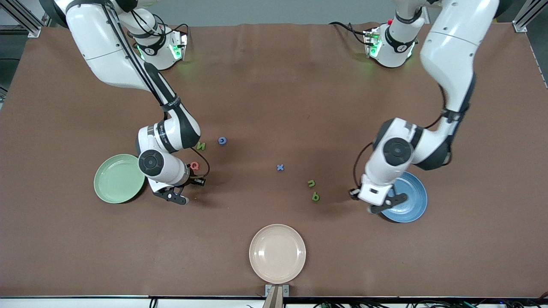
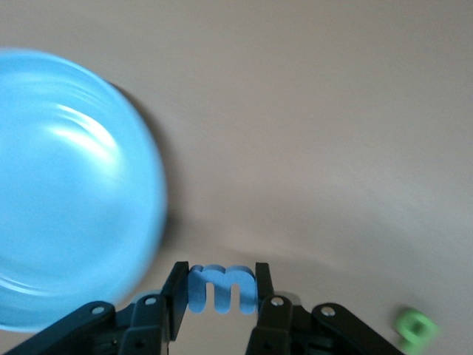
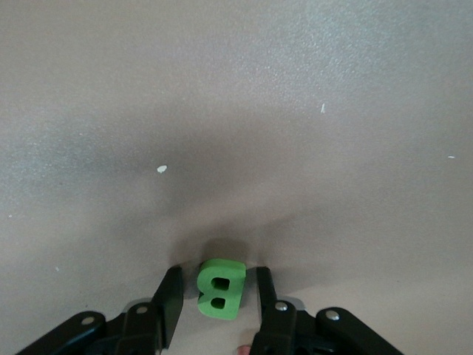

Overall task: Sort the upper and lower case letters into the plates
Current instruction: 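Drop the m on the blue plate while the right gripper drops B on green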

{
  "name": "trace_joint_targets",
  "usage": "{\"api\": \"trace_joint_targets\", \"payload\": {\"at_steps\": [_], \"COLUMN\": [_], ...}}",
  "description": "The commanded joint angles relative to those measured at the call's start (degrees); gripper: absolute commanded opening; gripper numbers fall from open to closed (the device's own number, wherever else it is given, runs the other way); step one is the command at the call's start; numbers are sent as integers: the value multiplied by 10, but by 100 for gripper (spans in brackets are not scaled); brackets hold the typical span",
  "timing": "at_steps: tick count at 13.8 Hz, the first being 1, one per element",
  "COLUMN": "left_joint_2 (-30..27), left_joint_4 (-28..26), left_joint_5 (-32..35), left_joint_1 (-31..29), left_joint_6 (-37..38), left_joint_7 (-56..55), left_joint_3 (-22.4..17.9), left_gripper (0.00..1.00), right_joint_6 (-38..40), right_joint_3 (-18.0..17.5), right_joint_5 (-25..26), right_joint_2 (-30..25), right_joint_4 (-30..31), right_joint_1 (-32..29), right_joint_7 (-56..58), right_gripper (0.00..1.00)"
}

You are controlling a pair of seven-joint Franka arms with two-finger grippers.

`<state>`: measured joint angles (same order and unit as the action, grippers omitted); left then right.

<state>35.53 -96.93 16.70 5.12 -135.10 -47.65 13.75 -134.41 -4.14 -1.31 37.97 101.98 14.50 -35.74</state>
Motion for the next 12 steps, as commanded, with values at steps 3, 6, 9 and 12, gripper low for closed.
{"api": "trace_joint_targets", "payload": {"at_steps": [3, 6, 9, 12], "left_joint_2": [-11, -6, -9, 7], "left_joint_4": [-16, -40, -28, 7], "left_joint_5": [3, 2, -3, -20], "left_joint_1": [-72, -100, -84, -51], "left_joint_6": [34, 34, 34, 34], "left_joint_7": [134, 136, 117, -3], "left_joint_3": [4, 4, 14, 61], "left_gripper": [11, 98, 100, 100], "right_joint_6": [-5, 1, 75, 170], "right_joint_3": [2, 2, 4, 7], "right_joint_5": [-1, -1, 8, 8], "right_joint_2": [-5, -13, -60, -118], "right_joint_4": [19, 18, 12, 4], "right_joint_1": [1, 1, -4, -60], "right_joint_7": [-8, -2, 28, 157], "right_gripper": [28, 24, 19, 17]}}
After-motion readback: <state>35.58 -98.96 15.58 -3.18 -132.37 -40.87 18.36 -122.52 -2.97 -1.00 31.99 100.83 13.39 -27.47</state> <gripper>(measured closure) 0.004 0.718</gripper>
